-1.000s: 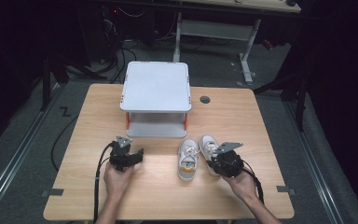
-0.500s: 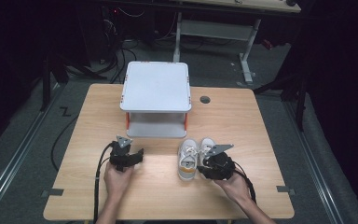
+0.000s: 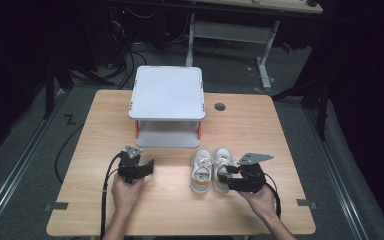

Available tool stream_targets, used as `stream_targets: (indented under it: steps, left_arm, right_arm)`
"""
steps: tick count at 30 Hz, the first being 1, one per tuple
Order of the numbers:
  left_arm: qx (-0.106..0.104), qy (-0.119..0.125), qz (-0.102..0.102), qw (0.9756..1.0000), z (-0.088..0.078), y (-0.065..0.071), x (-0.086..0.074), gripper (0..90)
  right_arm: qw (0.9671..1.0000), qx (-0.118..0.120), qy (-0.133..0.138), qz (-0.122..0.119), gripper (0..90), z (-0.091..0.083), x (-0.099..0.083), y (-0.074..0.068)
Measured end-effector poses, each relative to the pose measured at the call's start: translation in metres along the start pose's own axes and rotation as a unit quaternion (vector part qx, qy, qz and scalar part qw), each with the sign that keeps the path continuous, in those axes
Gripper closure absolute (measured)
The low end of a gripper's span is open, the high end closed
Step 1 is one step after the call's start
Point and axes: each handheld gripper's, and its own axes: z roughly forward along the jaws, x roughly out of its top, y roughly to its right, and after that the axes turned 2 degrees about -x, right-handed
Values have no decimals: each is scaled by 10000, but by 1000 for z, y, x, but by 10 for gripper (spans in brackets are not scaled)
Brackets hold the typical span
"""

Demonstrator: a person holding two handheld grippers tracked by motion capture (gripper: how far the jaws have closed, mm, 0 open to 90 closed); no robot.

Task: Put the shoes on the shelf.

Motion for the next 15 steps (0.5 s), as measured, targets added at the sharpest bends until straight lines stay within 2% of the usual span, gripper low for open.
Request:
stream_targets:
  steps: [2, 4, 7, 11, 15]
  left_arm:
    - [1, -14, 18, 10000, 0, 1, 0, 324]
    - [26, -35, 67, 10000, 0, 2, 0, 322]
    - [58, -52, 117, 9999, 0, 3, 0, 322]
    - [88, -64, 128, 9999, 0, 4, 0, 321]
    - [105, -76, 177, 9998, 1, 5, 0, 314]
  right_arm:
    - [9987, -376, 336, 35, 532, -8, -3, 9]
    - [9965, -673, 477, 163, 552, -10, -8, 22]
    - [9922, -991, 491, 571, 559, -8, -18, 50]
    - [9858, -1325, 371, 966, 547, 0, -31, 80]
    - [9788, -1690, 303, 1116, 526, 9, -39, 97]
